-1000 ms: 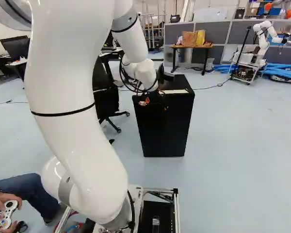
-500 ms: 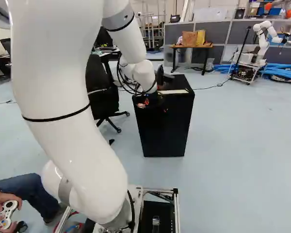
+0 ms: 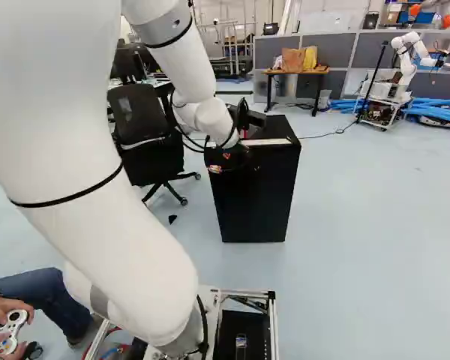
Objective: Grab a drink from the fridge
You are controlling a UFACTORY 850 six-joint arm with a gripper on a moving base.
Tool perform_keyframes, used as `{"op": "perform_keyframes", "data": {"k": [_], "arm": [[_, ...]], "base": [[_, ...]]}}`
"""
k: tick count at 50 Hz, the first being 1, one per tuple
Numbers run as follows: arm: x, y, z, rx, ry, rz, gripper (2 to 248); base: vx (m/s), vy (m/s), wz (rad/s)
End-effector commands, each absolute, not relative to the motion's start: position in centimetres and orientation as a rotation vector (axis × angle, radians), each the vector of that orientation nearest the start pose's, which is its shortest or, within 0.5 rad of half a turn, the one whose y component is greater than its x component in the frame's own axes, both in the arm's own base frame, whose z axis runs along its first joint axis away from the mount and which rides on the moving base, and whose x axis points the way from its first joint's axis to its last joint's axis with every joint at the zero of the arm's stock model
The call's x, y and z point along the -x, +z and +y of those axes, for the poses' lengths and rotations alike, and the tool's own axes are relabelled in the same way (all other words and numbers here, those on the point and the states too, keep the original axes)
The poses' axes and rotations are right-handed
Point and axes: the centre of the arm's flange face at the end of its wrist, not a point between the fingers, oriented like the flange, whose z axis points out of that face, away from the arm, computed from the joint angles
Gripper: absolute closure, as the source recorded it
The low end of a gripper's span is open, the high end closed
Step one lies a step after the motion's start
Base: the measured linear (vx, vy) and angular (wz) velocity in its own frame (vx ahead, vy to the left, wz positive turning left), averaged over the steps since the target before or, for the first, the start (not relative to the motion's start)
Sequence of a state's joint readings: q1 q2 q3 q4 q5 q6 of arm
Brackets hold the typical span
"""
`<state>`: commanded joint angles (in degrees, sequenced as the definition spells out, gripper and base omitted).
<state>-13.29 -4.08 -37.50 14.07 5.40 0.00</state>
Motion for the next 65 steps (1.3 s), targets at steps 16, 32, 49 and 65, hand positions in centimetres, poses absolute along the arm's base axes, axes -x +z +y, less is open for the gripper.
{"op": "perform_keyframes", "data": {"k": [16,32,49,65], "arm": [[-42.6,42.0,-9.1,2.837,-1.294,0.651,3],[-43.5,43.0,-9.5,2.768,-1.544,0.582,3],[-44.6,42.8,-9.6,2.701,-1.754,0.456,3],[-45.5,42.3,-9.2,2.623,-1.915,0.263,3]], "base": [[0.0,0.0,0.0],[0.0,0.0,0.0],[0.0,0.0,0.0],[0.0,0.0,0.0]]}}
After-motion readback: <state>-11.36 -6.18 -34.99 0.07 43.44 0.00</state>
